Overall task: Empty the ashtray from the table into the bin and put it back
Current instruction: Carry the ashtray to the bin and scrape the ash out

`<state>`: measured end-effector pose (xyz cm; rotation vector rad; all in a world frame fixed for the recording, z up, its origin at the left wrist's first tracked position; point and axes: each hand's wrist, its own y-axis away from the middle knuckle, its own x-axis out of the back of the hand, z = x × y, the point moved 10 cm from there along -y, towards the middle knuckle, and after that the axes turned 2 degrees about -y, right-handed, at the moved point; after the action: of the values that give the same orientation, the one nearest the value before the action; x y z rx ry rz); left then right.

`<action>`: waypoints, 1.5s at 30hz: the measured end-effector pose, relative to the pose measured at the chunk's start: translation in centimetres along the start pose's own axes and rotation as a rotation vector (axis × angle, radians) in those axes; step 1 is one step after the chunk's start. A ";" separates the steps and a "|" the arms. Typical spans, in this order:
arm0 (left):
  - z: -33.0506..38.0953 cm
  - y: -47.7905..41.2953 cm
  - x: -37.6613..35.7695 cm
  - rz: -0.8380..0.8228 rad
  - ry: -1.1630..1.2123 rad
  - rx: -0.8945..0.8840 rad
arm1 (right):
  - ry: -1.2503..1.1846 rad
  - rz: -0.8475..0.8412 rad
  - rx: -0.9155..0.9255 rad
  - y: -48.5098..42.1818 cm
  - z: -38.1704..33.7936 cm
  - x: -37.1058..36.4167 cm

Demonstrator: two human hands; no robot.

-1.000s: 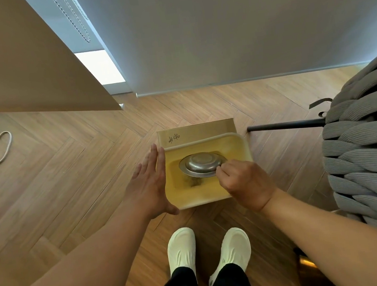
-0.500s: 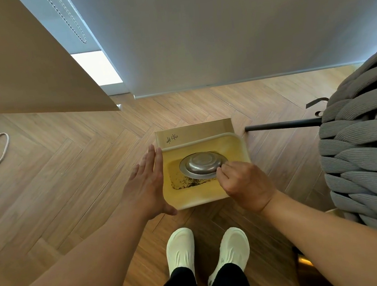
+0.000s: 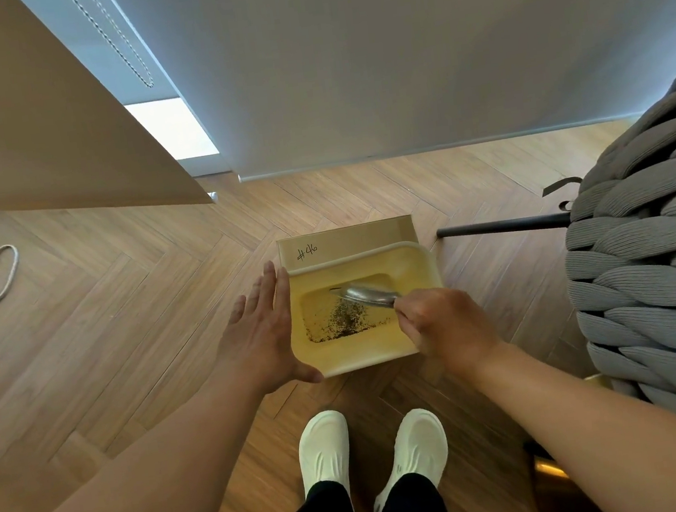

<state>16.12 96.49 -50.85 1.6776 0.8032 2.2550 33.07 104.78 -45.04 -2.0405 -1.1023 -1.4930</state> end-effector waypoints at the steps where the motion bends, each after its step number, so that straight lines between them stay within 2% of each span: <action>1: 0.0 0.0 0.1 -0.002 -0.003 0.002 | -0.044 0.016 -0.051 0.1 0.6 0.1; 6: 0.3 0.0 0.7 0.007 -0.004 0.001 | -0.277 0.070 -0.204 0.8 2.6 0.7; 12: 1.9 0.3 1.8 0.091 0.026 -0.109 | -0.748 0.087 -0.694 2.7 8.1 -1.3; 16: 2.7 0.3 2.3 0.113 0.003 -0.147 | -0.952 0.040 -0.854 3.3 9.0 -2.7; 24: 3.6 -0.4 2.4 0.150 -0.029 -0.148 | -1.159 -0.004 -0.886 3.1 7.8 -3.7; 33: 4.1 -0.7 2.9 0.166 0.052 -0.183 | -1.218 -0.071 -0.843 2.3 6.2 -3.5; 39: 4.1 -0.6 3.4 0.160 0.097 -0.175 | -1.181 -0.051 -0.813 2.1 6.1 -3.3; 45: 3.9 -0.2 4.0 0.191 0.106 -0.173 | -0.986 -0.082 -0.646 0.9 5.6 -2.2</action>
<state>18.38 99.76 -46.91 1.6277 0.4686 2.4780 36.98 107.28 -49.00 -3.4085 -1.0720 -0.8801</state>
